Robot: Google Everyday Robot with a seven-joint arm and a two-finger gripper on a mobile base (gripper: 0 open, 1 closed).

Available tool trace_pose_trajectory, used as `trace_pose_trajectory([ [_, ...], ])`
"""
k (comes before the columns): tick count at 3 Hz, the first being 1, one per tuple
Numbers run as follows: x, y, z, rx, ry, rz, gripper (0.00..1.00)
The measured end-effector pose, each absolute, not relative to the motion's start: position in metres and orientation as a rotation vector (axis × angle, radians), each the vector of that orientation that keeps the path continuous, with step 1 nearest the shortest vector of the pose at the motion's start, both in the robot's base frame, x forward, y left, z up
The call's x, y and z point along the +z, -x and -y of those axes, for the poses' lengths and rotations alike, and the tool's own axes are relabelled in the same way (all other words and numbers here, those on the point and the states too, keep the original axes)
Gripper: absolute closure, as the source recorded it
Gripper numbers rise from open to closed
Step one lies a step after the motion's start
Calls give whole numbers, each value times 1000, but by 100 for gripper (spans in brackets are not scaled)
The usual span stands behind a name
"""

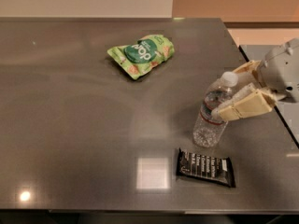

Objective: Move water bottle near rxbar chocolate

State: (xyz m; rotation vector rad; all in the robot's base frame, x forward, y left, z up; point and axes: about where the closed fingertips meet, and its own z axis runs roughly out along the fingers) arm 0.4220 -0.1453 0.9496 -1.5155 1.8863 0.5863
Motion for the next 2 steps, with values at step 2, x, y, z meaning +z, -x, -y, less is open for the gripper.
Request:
trace_pose_trajectory([
  [2, 951, -421, 144, 583, 1519, -1884, 0],
])
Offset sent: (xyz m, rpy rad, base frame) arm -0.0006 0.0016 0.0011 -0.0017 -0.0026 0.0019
